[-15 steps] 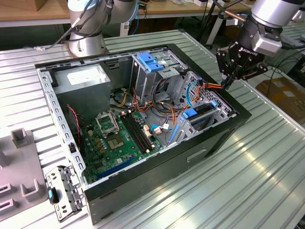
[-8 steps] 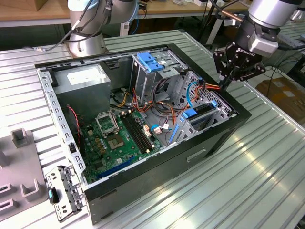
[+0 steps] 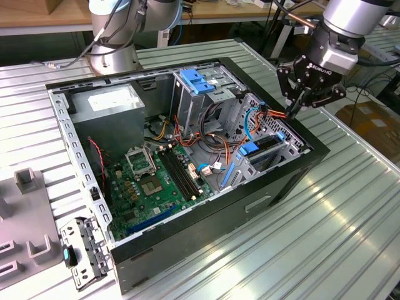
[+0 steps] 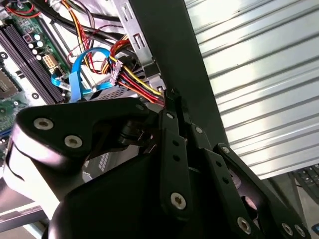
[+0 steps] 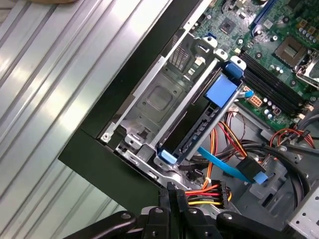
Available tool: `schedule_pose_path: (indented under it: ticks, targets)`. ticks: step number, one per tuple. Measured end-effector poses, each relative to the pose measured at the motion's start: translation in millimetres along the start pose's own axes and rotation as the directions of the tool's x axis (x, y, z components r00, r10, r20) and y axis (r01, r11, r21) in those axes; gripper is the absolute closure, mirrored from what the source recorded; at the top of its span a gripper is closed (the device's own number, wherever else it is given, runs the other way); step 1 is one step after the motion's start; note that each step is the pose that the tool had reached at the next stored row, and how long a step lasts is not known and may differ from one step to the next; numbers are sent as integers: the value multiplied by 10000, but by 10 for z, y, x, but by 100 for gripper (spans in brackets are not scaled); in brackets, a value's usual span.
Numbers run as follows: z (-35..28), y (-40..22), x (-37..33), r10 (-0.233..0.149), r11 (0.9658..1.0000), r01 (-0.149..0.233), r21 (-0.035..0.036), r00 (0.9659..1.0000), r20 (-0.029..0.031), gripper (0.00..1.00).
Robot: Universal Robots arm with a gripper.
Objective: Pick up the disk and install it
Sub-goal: 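Insert the first disk wire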
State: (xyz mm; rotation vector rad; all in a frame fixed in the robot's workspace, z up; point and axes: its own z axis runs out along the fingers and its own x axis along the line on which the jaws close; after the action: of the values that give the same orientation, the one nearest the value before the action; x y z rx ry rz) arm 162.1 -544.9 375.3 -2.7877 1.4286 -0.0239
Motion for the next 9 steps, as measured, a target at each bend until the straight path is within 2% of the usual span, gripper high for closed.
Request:
schedule_pose_path:
  ticks: [2,6,9]
  targets:
    - [1,36,-25,43,10000,-43,1,10000,1,84]
    - [4,47,-33,452,9990,-452,-3,9990,-5,84]
    - [7,48,-34,998,9950,-998,-7,9950,-13,84]
